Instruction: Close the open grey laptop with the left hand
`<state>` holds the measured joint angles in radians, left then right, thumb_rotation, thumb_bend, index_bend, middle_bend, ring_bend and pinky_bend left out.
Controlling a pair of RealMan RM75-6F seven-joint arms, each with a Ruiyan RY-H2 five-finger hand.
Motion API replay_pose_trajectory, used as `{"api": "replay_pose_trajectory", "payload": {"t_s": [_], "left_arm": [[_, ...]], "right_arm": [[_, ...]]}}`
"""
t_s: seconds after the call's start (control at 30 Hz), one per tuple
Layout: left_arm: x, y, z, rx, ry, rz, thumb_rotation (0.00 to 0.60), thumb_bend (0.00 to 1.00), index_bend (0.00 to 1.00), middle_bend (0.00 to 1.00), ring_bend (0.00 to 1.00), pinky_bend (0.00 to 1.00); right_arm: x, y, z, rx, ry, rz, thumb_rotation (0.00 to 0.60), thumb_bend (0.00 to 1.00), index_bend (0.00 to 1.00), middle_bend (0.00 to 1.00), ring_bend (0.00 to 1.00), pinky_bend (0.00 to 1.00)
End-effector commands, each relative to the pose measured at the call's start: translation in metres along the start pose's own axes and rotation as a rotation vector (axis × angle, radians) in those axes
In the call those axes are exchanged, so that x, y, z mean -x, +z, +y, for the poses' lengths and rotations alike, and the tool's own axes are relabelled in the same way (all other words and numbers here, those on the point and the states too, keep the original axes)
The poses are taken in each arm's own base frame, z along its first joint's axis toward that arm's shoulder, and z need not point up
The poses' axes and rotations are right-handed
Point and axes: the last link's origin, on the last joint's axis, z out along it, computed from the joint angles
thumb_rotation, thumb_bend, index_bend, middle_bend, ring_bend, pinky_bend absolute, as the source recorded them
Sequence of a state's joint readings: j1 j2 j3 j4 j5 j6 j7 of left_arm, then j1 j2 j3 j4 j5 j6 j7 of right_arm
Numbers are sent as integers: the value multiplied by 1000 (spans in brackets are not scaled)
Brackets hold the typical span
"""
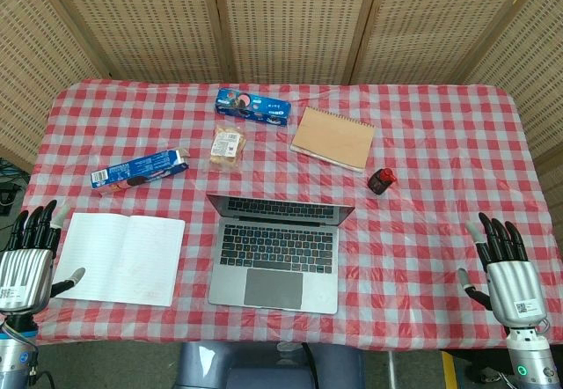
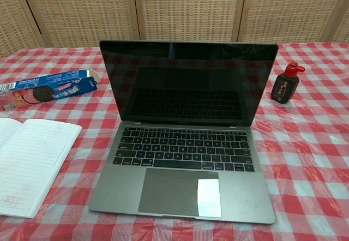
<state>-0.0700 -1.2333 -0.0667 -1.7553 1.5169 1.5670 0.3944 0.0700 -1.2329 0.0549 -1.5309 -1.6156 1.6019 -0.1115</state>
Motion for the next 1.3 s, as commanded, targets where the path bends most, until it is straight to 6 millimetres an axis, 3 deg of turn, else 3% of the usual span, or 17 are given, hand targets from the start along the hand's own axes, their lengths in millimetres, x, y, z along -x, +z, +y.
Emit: {"api": "replay_pose_trajectory", "payload": {"t_s": [0.03, 0.9, 1.07, 1.3], "left_arm": [[0, -1, 0, -1, 2, -8, 600, 51, 0, 0, 0, 0], [1, 0, 4, 34, 1, -29, 600, 61, 0, 0, 0, 0], [1, -1, 6, 111, 5, -60, 600, 64, 0, 0, 0, 0], [-14, 20, 16, 218, -53, -21, 600, 90, 0, 0, 0, 0]], "right_arm": [[1, 0, 0, 4, 1, -4, 600, 574, 0, 0, 0, 0], [2, 1, 1, 11, 25, -13, 600, 609, 0, 0, 0, 0], [2, 1, 0, 7, 26, -14, 600, 609, 0, 0, 0, 0], [2, 2, 1, 14, 28, -13, 600, 609, 0, 0, 0, 0]]}}
